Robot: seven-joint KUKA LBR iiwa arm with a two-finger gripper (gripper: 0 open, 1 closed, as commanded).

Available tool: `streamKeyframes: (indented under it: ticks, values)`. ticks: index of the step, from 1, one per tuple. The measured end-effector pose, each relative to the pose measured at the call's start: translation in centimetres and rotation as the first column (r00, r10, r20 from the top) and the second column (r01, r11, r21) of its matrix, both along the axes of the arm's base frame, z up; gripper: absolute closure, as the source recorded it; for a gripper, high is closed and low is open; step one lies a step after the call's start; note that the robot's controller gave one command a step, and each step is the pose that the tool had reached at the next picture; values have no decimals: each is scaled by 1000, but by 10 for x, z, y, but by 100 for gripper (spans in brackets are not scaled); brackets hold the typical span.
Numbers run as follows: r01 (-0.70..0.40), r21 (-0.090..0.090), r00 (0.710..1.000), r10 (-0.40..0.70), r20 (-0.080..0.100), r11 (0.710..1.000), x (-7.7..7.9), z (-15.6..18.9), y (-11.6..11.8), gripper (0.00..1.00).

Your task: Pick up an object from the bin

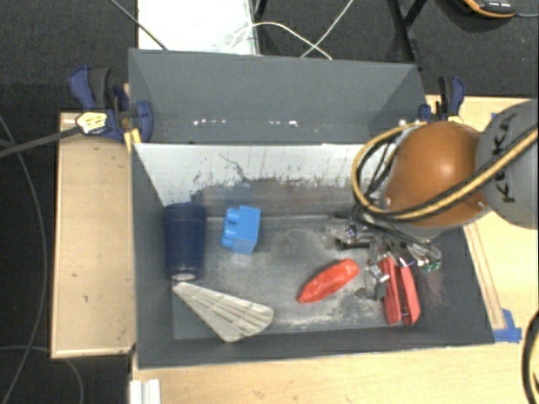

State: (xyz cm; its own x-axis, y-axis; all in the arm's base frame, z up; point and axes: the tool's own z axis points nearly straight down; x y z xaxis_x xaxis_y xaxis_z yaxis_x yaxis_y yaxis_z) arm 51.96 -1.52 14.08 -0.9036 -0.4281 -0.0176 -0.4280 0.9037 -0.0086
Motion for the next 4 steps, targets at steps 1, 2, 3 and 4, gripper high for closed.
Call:
streamKeyframes:
  ticks: [1, 2, 3, 4]
  values:
    - [137, 2, 990, -137, -28, 991, -13, -42, 16, 0]
    - [-6, 0, 1000, 6, -8, 1000, 5, -71, -3, 0]
    - [215, 4, 976, -215, -16, 977, 12, -70, -7, 100]
    - [215, 4, 976, -215, -16, 977, 12, -70, -7, 100]
